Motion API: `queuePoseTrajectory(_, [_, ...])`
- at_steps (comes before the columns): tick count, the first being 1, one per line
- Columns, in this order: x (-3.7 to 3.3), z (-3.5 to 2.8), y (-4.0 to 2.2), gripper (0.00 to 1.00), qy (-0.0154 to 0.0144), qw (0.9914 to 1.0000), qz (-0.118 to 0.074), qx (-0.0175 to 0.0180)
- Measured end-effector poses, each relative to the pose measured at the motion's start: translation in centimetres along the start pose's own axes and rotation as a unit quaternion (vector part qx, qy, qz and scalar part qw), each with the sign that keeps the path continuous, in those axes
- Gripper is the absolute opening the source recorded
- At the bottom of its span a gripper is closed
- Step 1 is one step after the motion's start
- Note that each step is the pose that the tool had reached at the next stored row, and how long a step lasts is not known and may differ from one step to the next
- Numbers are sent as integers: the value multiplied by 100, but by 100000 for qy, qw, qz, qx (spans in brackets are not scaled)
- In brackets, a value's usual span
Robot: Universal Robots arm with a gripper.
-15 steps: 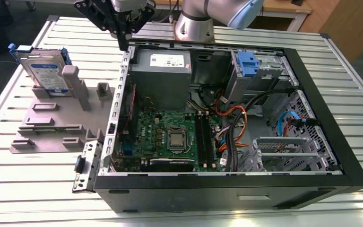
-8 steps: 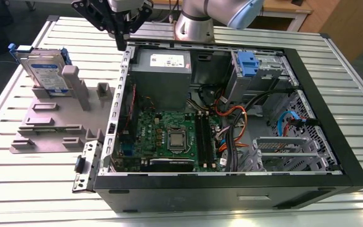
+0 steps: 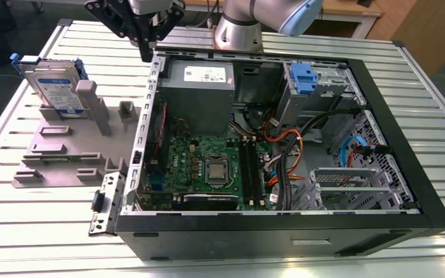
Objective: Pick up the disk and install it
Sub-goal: 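Reach for the disk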
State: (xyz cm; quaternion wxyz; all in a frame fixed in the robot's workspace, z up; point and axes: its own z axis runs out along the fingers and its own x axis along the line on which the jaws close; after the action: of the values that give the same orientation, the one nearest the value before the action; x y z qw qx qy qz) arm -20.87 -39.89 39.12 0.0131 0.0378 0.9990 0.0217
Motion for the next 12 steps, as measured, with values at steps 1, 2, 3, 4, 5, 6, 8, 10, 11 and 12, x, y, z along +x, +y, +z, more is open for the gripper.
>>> queuePoseTrajectory(1, [4, 0, 0, 11, 1, 100000, 4, 0])
queuePoseTrajectory(2, [7, 0, 0, 11, 0, 100000, 6, -2])
queuePoseTrajectory(3, [10, 0, -1, 11, -1, 100000, 2, -2])
queuePoseTrajectory(4, [14, 0, -1, 11, 0, 100000, 3, -2])
queuePoseTrajectory(5, [17, 0, -1, 11, -2, 100000, 5, -3])
queuePoseTrajectory(6, [20, 0, -1, 11, 1, 100000, 4, -1])
queuePoseTrajectory(8, [24, 0, -2, 11, 2, 100000, 1, -2])
queuePoseTrajectory(10, [25, 0, -2, 11, 2, 100000, 4, -1])
queuePoseTrajectory(11, [26, 0, -2, 11, 0, 100000, 4, -2])
queuePoseTrajectory(12, [28, -1, -2, 11, 0, 100000, 7, 0])
